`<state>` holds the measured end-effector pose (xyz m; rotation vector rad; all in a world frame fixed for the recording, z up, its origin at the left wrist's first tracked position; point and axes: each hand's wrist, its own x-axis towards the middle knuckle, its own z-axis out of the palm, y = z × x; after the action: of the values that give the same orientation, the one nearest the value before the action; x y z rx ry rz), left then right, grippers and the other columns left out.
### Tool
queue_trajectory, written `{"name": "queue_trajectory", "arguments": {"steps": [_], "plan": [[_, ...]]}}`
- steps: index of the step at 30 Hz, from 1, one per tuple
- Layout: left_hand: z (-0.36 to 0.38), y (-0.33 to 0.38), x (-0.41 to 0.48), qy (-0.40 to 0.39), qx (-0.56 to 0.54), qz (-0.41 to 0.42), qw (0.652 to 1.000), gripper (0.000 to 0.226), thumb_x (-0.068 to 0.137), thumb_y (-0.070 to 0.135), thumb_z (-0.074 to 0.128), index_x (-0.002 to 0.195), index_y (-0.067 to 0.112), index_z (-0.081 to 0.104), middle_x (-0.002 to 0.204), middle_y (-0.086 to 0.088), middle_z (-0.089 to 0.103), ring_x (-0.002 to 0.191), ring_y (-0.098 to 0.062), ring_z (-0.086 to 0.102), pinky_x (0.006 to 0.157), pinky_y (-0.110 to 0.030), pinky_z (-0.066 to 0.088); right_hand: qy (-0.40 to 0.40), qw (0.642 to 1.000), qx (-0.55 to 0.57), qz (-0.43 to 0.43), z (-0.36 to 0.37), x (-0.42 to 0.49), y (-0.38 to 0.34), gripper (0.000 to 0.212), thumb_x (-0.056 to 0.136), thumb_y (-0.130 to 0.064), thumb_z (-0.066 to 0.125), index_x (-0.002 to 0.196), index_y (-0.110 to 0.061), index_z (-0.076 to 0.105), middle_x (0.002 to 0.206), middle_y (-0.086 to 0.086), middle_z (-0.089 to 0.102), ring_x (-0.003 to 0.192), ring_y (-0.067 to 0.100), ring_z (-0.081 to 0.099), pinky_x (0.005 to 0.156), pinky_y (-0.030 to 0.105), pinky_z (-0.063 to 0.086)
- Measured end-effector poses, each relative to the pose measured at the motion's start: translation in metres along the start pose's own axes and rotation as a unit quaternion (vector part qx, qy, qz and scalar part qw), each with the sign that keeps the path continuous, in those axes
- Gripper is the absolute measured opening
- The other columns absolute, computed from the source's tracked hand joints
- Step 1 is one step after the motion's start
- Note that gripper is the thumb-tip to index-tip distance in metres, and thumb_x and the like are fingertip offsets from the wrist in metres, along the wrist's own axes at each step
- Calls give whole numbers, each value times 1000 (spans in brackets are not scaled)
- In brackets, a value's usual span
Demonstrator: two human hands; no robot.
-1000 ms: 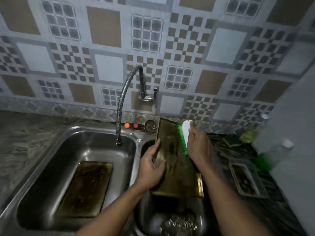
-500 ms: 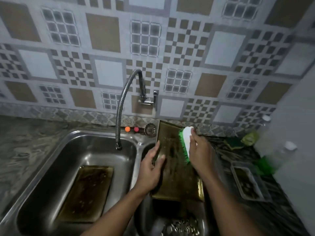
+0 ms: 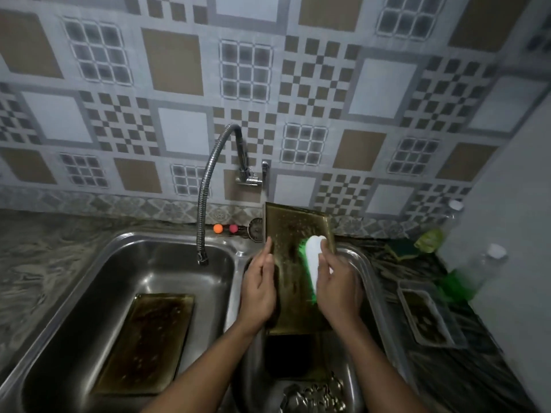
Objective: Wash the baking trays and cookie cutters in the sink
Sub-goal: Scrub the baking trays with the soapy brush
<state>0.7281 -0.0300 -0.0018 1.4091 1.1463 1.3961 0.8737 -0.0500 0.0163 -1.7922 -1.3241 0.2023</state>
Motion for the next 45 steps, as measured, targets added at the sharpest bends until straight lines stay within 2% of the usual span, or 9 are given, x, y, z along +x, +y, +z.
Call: {"name": "queue_trajectory", "arguments": {"steps": [5, 9, 12, 17, 22, 26, 30, 35, 45], "plan": [[9, 3, 9, 24, -11, -35, 999, 62, 99, 59, 20, 147, 26, 43, 137, -2, 58, 124, -8, 55, 102, -19, 42, -28, 993, 106, -35, 32, -37, -36, 39, 96, -43, 46, 134, -41, 53, 103, -6, 66, 93, 12, 64, 77, 35, 53], [2, 8, 11, 64, 9, -21, 998, 47, 104, 29, 26, 147, 16, 41, 142, 4, 46, 129, -4, 44, 94, 4, 29, -27, 993, 81, -82, 22, -54, -12, 39, 96, -43, 45, 134, -38, 54, 95, -12, 62, 85, 6, 62, 72, 23, 51], [-2, 1, 7, 56, -17, -20, 998, 55, 98, 40, 36, 147, 16, 39, 141, 12, 44, 133, 0, 42, 99, 0, 30, 2, 998, 15, -58, 2, -39, 13, 37, 98, -28, 54, 134, -34, 53, 86, -13, 53, 69, 0, 53, 57, 7, 38], [2, 7, 10, 51, -49, -27, 997, 55, 98, 37, 43, 147, 14, 39, 145, 12, 42, 135, 3, 38, 100, -1, 31, 22, 999, 38, -8, -4, -19, 21, 38, 99, -29, 52, 135, -37, 48, 97, -9, 59, 85, 3, 57, 64, 12, 44], [3, 9, 15, 50, -26, -19, 998, 51, 101, 33, 43, 148, 15, 41, 148, 4, 45, 136, -5, 42, 102, -4, 34, -35, 993, 21, -115, 10, -45, -8, 41, 98, -44, 42, 139, -42, 46, 96, -15, 55, 77, 4, 58, 61, 26, 49], [-5, -1, 10, 51, -40, -32, 997, 51, 100, 27, 52, 148, 15, 40, 147, 11, 44, 133, 6, 42, 101, -3, 35, -26, 994, 0, -102, -3, -32, 16, 44, 97, -25, 54, 138, -39, 44, 91, -12, 56, 76, 5, 56, 59, 11, 39], [-7, -13, 8, 37, 12, -46, 998, 56, 99, 18, 56, 150, 28, 36, 148, 15, 41, 137, 1, 38, 107, -11, 32, -1, 998, 41, -48, -16, -1, 28, 41, 98, -29, 51, 136, -43, 44, 92, -5, 61, 84, 12, 59, 67, 37, 51], [1, -11, 4, -21, 94, 2, 995, 62, 93, 4, 56, 149, 25, 39, 146, 12, 45, 135, 0, 40, 114, -22, 31, -49, 994, -18, -95, -16, 29, -21, 39, 100, -28, 50, 138, -37, 49, 100, -3, 59, 79, 8, 52, 56, 11, 32], [4, -3, -1, -16, 28, 6, 999, 45, 89, -6, 58, 127, 18, 58, 127, 8, 62, 122, -4, 55, 110, -24, 40, -49, 993, -103, -42, -7, 70, -25, 41, 102, -25, 46, 142, -33, 42, 105, 5, 64, 77, 13, 56, 53, 21, 40]]}}
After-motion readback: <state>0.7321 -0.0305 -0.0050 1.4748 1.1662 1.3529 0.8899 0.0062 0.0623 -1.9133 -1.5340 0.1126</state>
